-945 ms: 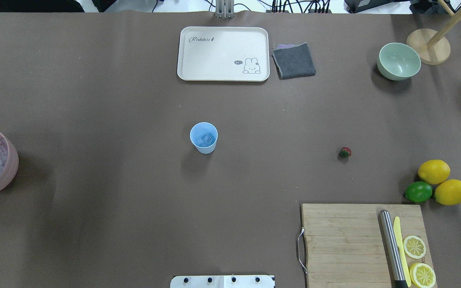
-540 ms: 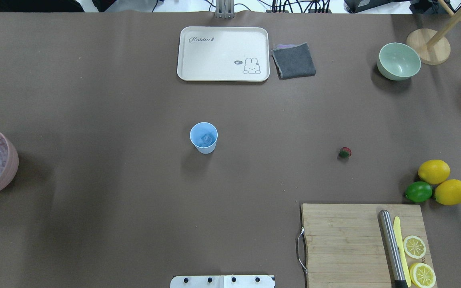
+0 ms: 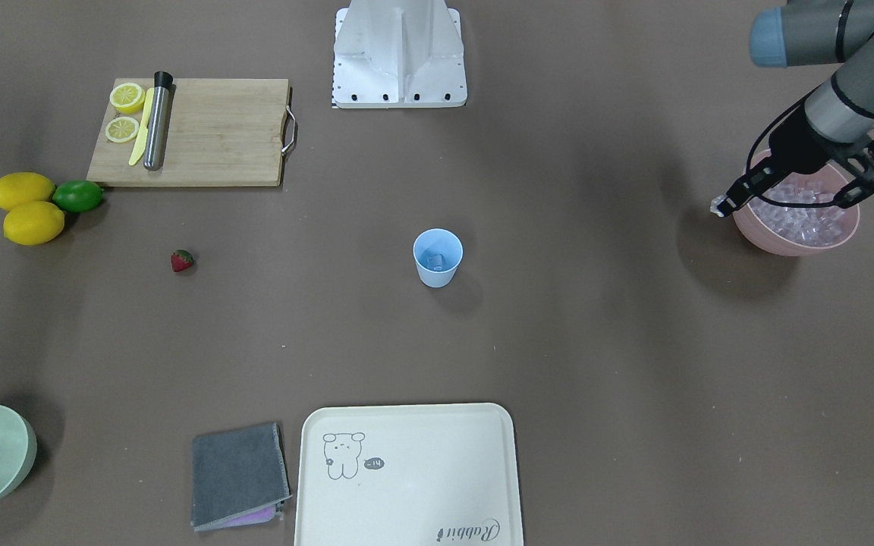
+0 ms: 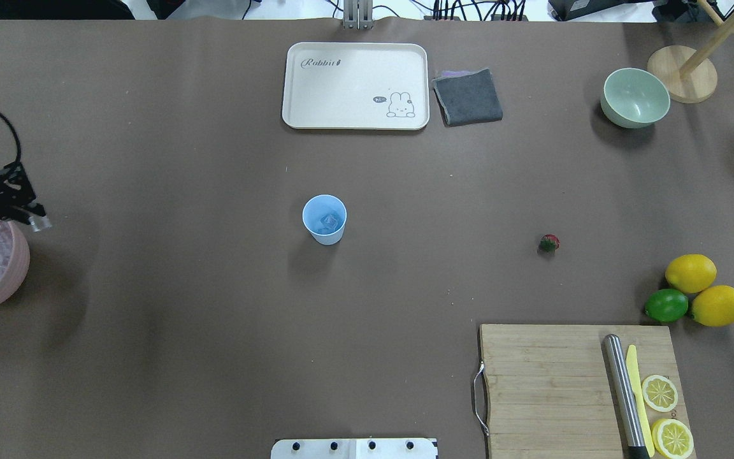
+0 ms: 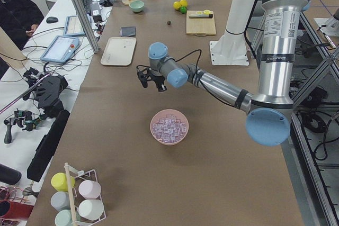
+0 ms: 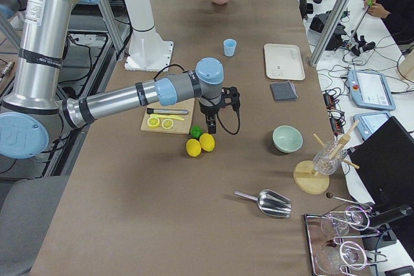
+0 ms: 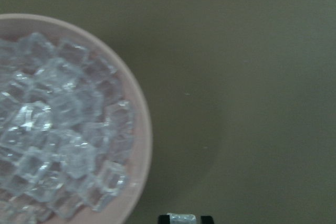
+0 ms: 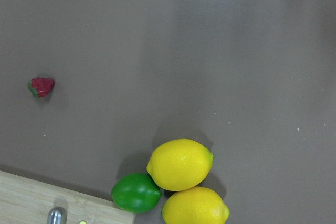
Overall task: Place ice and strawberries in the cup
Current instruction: 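Drop ice into the blue cup with left gripper while right arm reaches out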
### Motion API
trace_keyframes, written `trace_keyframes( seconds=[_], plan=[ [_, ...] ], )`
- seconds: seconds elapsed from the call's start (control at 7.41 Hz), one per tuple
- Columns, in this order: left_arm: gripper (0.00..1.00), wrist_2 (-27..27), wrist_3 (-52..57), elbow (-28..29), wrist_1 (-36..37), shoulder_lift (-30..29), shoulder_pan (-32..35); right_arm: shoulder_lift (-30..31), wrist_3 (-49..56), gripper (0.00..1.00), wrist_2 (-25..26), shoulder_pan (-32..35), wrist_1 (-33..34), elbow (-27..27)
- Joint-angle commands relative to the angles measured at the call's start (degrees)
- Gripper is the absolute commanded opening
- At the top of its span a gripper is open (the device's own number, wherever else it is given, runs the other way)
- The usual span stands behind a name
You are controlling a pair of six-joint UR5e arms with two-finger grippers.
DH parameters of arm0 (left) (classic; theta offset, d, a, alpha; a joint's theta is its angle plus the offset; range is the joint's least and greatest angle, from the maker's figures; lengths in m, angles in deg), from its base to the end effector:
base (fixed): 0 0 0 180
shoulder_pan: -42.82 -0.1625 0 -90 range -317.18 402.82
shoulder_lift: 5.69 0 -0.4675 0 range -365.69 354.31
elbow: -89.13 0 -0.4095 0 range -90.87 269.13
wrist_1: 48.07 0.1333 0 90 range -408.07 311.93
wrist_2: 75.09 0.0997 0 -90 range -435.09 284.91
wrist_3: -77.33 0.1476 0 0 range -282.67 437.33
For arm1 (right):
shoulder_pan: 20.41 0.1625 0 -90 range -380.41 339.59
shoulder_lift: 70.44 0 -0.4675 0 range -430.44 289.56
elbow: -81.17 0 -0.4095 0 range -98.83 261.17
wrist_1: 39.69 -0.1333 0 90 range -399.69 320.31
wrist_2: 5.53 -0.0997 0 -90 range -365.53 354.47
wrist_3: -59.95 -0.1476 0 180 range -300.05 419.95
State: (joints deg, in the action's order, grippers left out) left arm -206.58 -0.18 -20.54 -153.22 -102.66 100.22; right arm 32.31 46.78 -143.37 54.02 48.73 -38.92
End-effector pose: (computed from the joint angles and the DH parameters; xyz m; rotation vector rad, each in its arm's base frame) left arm 0.2776 -0.5000 0.4589 -0.1686 0.9732 -0.4561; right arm -0.0882 -0.4054 0.5578 0.0958 -0.8789 -0.1770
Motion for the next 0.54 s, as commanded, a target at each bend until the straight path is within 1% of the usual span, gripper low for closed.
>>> trace_keyframes(
  seconds=[0.0,0.27,0.41],
  plan=[
    [0.0,1.48,-0.18,3.91,6.16,-15.73,-6.05,-3.58,-1.59,1.0,-0.14,-1.74,0.09,1.17],
    [0.0,6.39,-0.45,7.87,11.09,-26.04,-11.14,-7.54,-5.28,1.0,0.03,-3.93,0.09,1.79],
    [0.0,7.81,-0.62,8.85,11.46,-28.08,-13.43,-9.04,-6.16,1.0,0.03,-4.73,0.09,2.31]
  ],
)
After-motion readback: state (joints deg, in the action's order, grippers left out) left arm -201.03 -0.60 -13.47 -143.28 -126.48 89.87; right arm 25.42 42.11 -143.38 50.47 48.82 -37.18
